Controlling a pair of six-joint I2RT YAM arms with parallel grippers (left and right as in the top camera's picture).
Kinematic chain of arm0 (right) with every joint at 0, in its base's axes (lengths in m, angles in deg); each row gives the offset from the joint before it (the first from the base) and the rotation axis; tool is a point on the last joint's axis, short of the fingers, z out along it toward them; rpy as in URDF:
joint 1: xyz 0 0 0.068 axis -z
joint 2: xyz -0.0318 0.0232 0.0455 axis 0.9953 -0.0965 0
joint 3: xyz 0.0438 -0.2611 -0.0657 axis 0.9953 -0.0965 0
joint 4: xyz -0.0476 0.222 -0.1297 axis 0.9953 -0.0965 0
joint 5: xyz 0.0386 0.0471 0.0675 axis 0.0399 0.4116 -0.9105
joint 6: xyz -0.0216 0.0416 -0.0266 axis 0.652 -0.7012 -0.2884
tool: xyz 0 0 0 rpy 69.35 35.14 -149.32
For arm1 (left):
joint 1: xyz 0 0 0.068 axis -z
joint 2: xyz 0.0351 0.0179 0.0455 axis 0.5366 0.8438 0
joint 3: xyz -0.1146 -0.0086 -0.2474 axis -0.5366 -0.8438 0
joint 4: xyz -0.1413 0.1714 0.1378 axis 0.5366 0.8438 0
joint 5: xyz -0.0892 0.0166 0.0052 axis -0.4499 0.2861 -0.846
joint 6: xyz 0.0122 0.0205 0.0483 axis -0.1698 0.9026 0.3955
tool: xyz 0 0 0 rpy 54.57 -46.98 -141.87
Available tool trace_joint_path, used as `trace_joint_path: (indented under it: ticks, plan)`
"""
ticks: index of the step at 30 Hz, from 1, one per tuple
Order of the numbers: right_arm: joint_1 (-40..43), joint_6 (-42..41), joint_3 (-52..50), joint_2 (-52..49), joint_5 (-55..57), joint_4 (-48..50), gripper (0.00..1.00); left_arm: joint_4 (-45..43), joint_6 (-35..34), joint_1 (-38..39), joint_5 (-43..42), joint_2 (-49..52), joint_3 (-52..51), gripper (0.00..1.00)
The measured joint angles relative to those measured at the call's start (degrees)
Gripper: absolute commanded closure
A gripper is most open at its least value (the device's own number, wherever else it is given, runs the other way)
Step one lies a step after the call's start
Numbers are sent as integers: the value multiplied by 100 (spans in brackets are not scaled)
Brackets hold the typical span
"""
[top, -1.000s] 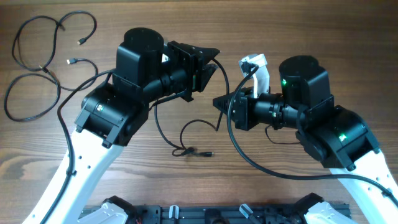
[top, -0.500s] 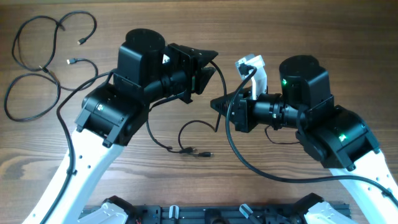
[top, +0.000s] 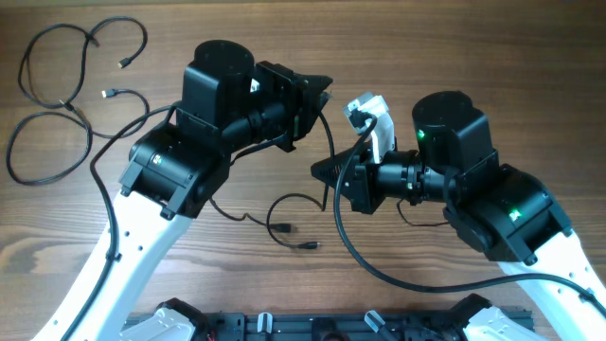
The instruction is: Untangle cables
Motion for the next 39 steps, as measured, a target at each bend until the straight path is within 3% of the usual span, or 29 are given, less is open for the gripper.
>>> trace_joint_path:
  ticks: [5,11,12,15,16,18,28,32,39]
  plan:
    - [0,-7,0,26,107,-2,96,81,7,0,168,0,0,96]
    - [0,-162,0,42,389,-7,95,120,46,0,273,0,0,96]
    - [0,-179,0,42,404,-13,91,122,98,0,308,0,0,96]
    - [0,-262,0,44,581,-125,50,125,557,0,496,0,0,96]
    - [0,-337,0,44,697,-205,32,122,767,0,568,0,0,96]
    - [0,-734,0,50,1381,-590,7,120,1515,0,713,0,0,96]
    - [0,-1403,0,63,2461,-927,0,-28,4548,0,857,-463,0,96]
    - [0,-1613,0,63,2702,-966,0,-28,4977,0,857,-1075,0,96]
    - [0,-1812,0,63,2789,-1104,0,-92,5119,0,1152,-1886,0,96]
